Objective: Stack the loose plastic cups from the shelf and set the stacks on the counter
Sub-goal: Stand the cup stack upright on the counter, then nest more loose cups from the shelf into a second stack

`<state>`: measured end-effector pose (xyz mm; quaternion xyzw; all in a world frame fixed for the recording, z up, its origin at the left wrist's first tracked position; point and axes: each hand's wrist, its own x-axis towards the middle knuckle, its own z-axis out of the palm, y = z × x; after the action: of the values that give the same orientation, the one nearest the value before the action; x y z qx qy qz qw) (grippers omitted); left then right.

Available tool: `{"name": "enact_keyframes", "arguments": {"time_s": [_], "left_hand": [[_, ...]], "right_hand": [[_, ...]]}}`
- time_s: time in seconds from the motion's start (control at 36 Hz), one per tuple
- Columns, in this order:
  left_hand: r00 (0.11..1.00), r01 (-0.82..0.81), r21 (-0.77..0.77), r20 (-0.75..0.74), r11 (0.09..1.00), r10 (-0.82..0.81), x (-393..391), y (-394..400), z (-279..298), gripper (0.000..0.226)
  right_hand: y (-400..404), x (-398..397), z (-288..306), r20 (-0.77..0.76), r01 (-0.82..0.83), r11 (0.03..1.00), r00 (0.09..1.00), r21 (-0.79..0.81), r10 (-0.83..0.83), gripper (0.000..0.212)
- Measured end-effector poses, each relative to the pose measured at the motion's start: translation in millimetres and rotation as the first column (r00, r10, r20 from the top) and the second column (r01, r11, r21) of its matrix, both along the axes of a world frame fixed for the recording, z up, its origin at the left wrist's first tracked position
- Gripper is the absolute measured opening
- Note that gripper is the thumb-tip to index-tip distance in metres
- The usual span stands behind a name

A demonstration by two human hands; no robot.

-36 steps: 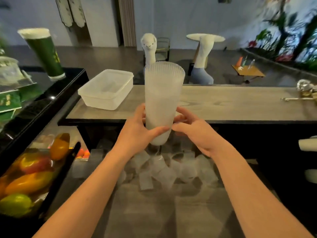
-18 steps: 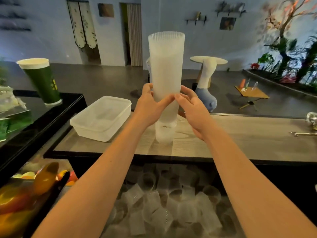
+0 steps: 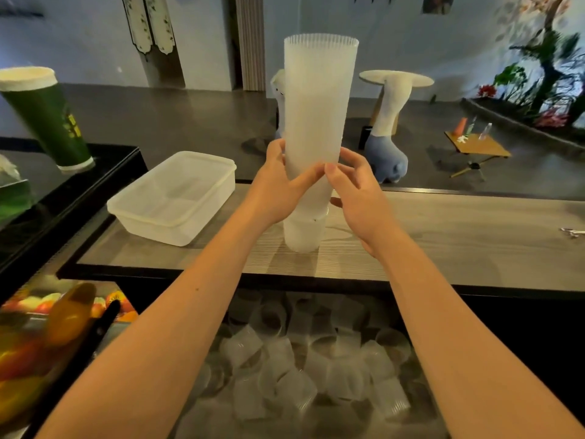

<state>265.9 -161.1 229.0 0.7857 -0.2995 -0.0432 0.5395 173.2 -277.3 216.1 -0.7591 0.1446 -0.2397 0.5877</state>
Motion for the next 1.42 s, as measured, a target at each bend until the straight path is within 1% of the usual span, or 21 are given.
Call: {"name": "enact_keyframes", "arguments": {"time_s": [0.11,0.28,0.39,0.44,0.5,0.53,0.61,0.67,0.72,0.81,0.89,0.97,1.03,1.08,1.14,1.19,1.22,1.25,1.31,1.36,1.42], "left_hand": [[1.0,0.002,-0.018,0.002,1.0,-0.001,-3.3,0.5,-1.9,0.073],[0.996,0.055,0.097,-0.079,0.994,-0.047,-5.1,3.4,-20.3,0.073],[0.995,0.051,0.086,-0.09,0.995,-0.043,-9.4,4.6,-28.7,0.069],[0.999,0.017,0.083,-0.048,0.996,-0.013,-12.2,4.5,-29.0,0.075],[0.996,-0.086,0.088,0.021,0.992,0.085,-14.1,2.7,-32.5,0.087],[0.987,-0.156,0.087,0.044,0.984,0.153,-19.6,3.3,-32.6,0.087],[0.928,-0.32,-0.034,0.191,0.947,0.321,-43.9,12.0,-35.8,0.064],[0.905,-0.315,-0.136,0.254,0.939,0.341,-66.0,20.9,-40.8,0.046],[0.93,-0.245,-0.151,0.244,0.958,0.277,-86.8,28.9,-50.1,0.033],[0.976,-0.123,-0.075,0.169,0.99,0.134,-113.0,36.4,-74.0,0.024],[0.993,-0.081,-0.003,0.09,0.997,0.081,-135.1,41.5,-108.8,0.017],[0.999,-0.045,0.146,-0.005,0.988,0.047,-156.1,38.3,-150.0,0.015],[0.999,-0.011,0.266,-0.041,0.964,0.023,-166.9,33.7,-177.6,0.023],[1.0,0.015,0.452,-0.001,0.892,-0.016,-173.2,28.4,-205.0,0.044],[0.995,0.046,0.63,0.037,0.775,-0.089,-178.0,23.2,-228.9,0.068],[0.982,0.063,0.747,0.072,0.661,-0.175,-183.8,17.1,-247.0,0.083],[0.972,0.059,0.785,0.096,0.617,-0.215,-186.6,14.0,-254.6,0.086],[0.962,0.058,0.807,0.112,0.587,-0.25,-189.2,11.0,-261.0,0.086],[0.941,0.06,0.816,0.146,0.575,-0.305,-192.7,6.2,-272.4,0.083],[0.918,0.032,0.808,0.209,0.588,-0.338,-194.0,3.1,-280.9,0.079],[0.914,-0.002,0.782,0.255,0.623,-0.316,-193.8,0.5,-287.7,0.073]], "right_hand": [[4.1,-3.8,1.1,0.009,0.026,0.999,1.0,-0.042,-0.025,0.048],[9.4,-10.2,-8.4,-0.174,-0.032,0.999,0.984,-0.033,0.026,0.049],[14.3,-18.1,-12.4,-0.195,-0.076,0.996,0.979,-0.045,0.066,0.06],[16.0,-21.4,-12.6,-0.207,-0.072,0.995,0.977,-0.074,0.056,0.063],[17.2,-24.6,-14.0,-0.213,-0.038,0.995,0.977,-0.093,0.018,0.064],[17.6,-26.9,-14.8,-0.217,-0.021,0.994,0.976,-0.106,-0.003,0.063],[19.4,-39.2,-16.1,-0.213,0.022,0.992,0.976,-0.125,-0.049,0.051],[23.3,-54.1,-17.4,-0.205,0.041,0.991,0.976,-0.128,-0.067,0.038],[28.2,-71.3,-22.7,-0.207,0.036,0.993,0.977,-0.113,-0.059,0.025],[31.9,-96.9,-40.2,-0.235,0.026,0.998,0.971,-0.061,-0.04,0.02],[32.3,-121.6,-68.9,-0.289,0.052,0.997,0.955,-0.051,-0.065,0.021],[28.6,-144.3,-108.0,-0.36,0.104,0.994,0.927,-0.021,-0.104,0.022],[25.2,-158.8,-133.3,-0.416,0.132,0.991,0.901,-0.015,-0.126,0.023],[20.8,-173.0,-157.6,-0.454,0.163,0.987,0.88,0.006,-0.142,0.024],[16.7,-185.6,-180.5,-0.487,0.184,0.982,0.862,0.039,-0.142,0.025],[11.6,-195.9,-201.1,-0.524,0.194,0.98,0.84,0.046,-0.141,0.026],[8.8,-200.6,-210.5,-0.544,0.197,0.98,0.826,0.035,-0.147,0.027],[5.9,-205.5,-220.0,-0.569,0.2,0.98,0.806,0.003,-0.162,0.029],[0.9,-216.6,-236.6,-0.608,0.192,0.97,0.756,-0.148,-0.243,0.04],[-2.8,-227.0,-249.5,-0.595,0.144,0.927,0.73,-0.346,-0.335,0.053],[-7.1,-232.3,-258.6,-0.618,0.035,0.88,0.699,-0.474,-0.36,0.066]]}}
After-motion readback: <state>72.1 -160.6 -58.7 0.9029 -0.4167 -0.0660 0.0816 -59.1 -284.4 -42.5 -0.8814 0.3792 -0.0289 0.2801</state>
